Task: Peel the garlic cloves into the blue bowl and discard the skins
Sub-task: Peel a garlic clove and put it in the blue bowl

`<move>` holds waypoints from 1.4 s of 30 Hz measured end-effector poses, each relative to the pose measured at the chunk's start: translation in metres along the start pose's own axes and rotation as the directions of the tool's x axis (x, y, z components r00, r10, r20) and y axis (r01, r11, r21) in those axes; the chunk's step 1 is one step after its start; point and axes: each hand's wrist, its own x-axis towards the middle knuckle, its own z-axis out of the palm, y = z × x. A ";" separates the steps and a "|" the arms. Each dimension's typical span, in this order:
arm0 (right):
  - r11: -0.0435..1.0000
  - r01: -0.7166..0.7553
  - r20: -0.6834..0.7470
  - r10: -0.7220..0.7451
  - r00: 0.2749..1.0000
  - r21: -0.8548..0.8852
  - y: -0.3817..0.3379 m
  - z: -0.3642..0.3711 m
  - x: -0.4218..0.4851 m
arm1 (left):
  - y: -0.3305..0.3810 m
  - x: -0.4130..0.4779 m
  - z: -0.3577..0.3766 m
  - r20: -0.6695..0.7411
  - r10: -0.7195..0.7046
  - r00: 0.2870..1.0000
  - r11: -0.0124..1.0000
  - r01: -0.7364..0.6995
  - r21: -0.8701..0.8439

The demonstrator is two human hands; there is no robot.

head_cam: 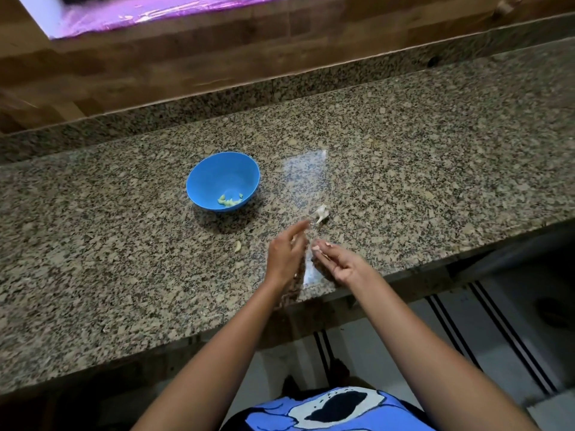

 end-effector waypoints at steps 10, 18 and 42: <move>0.990 0.137 -0.098 -0.135 0.986 0.020 -0.035 -0.033 0.013 | 0.014 0.087 0.042 0.043 -0.070 0.997 0.970 0.058 0.236; 0.986 0.166 -0.118 -0.161 0.980 0.031 -0.055 -0.038 0.019 | 0.013 0.100 0.030 -0.058 0.017 0.998 0.950 0.002 0.311; 0.969 0.247 -0.171 -0.240 0.956 0.019 -0.043 -0.046 -0.005 | -0.027 0.020 0.029 0.746 0.281 0.604 0.541 -0.741 0.397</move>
